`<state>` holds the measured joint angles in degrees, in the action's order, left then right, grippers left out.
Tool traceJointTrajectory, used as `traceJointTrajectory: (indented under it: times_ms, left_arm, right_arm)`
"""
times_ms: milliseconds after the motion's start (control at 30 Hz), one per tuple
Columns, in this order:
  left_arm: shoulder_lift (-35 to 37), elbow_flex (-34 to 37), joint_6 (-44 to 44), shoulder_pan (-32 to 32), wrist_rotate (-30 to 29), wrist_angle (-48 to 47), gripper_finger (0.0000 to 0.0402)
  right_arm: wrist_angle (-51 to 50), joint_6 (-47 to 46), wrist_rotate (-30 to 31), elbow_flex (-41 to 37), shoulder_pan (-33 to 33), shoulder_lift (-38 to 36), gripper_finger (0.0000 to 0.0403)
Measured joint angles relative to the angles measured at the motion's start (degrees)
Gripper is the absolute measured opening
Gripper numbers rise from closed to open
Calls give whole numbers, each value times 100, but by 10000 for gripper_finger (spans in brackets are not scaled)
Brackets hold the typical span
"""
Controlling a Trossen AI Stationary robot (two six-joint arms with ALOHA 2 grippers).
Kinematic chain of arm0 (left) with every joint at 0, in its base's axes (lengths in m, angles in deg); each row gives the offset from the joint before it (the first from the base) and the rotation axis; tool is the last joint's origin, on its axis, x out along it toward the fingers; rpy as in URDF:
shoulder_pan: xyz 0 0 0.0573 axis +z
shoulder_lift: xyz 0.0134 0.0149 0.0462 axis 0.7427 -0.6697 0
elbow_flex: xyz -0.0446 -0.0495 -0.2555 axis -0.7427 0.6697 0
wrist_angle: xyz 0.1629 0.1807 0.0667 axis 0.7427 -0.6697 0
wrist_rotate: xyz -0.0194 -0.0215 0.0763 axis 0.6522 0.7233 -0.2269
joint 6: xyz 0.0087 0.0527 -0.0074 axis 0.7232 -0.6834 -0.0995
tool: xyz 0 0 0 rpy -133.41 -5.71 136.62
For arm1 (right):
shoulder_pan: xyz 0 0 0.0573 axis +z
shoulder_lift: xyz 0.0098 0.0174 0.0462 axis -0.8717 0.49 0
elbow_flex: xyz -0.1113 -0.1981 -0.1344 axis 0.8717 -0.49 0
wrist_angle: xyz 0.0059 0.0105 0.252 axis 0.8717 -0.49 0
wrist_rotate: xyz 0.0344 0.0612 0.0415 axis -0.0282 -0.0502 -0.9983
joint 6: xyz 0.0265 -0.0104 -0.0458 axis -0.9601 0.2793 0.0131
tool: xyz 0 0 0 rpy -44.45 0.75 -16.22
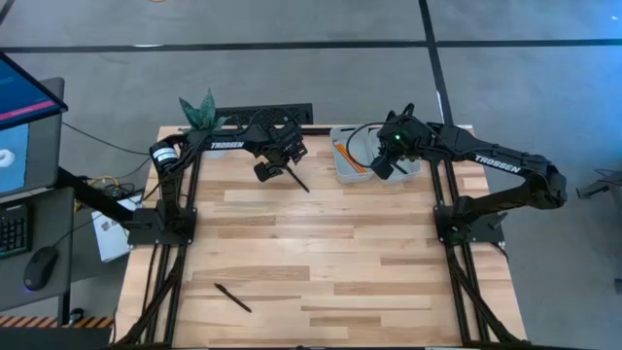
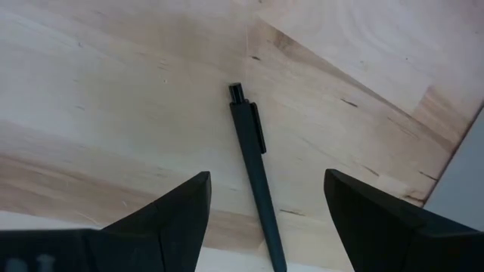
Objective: Sort pens & pencils
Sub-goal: Put the top black pen into the right gray bin
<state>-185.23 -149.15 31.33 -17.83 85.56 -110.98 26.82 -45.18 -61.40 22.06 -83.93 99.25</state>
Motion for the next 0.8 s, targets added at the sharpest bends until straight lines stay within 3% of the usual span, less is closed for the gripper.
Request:
traceJointTrajectory:
  times_ms: [367, 800]
  left_arm:
    - [-425, -109, 35, -28, 93, -11, 249]
    - [-1351, -1764, -665, 9, 132, -1735, 249]
  right_arm:
    - [-1, 1, 1, 0, 0, 0, 77]
    - [-29, 97, -37, 0, 0, 0, 77]
